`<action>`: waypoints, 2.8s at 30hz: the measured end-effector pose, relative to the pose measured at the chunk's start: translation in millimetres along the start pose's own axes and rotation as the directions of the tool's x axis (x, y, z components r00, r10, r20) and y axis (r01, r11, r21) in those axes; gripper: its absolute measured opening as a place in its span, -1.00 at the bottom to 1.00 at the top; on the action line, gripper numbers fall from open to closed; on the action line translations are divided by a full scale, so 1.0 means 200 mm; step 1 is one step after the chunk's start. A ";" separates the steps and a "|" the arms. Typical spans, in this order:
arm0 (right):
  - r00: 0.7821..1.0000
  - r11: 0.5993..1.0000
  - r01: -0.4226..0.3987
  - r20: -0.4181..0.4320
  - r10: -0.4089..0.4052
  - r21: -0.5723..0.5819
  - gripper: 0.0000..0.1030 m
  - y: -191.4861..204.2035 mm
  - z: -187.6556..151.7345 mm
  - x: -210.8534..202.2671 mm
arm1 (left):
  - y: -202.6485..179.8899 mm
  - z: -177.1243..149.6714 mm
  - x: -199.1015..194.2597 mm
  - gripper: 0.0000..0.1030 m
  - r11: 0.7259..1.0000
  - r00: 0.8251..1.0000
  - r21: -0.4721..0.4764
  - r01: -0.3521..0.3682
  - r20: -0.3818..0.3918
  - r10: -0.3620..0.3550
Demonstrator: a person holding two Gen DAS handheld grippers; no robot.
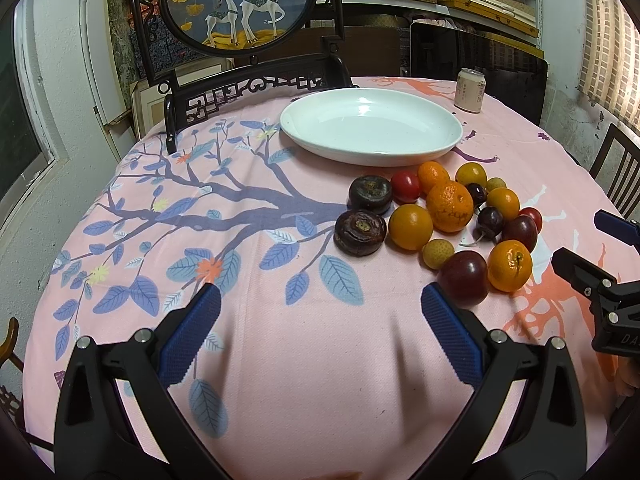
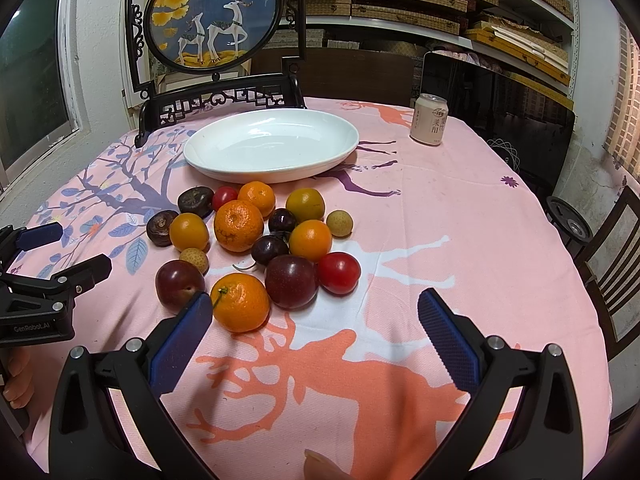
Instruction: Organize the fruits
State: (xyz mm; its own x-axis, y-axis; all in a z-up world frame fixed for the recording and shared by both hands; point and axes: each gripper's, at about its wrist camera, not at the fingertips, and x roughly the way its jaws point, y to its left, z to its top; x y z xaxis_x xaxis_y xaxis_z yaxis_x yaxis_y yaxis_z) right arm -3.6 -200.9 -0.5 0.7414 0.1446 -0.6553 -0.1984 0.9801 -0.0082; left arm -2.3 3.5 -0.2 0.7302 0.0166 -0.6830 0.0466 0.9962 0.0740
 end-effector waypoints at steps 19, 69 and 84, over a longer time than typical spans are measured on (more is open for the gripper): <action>1.000 1.000 -0.001 -0.003 0.001 0.001 0.97 -0.01 0.00 0.01 | 0.00 -0.01 0.00 0.96 1.000 1.000 0.000 0.000 -0.002 0.000; 0.946 0.953 -0.297 -0.119 0.303 0.061 0.97 -0.18 -0.10 0.05 | -0.37 0.04 0.22 0.16 0.905 0.922 0.222 0.364 -0.221 -0.317; 0.949 0.955 -0.287 -0.115 0.294 0.070 0.90 -0.17 -0.10 0.06 | -0.26 0.07 0.11 -0.23 0.904 0.922 0.188 0.383 -0.143 -0.361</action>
State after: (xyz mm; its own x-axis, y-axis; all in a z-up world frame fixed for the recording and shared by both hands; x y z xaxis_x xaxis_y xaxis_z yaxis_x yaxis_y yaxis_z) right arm -0.5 -234.8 -22.5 0.5715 0.4097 -0.7110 -0.3575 0.9042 0.2337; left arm 20.7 -49.1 -9.8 0.5585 -0.3317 -0.7603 0.4502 0.8910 -0.0580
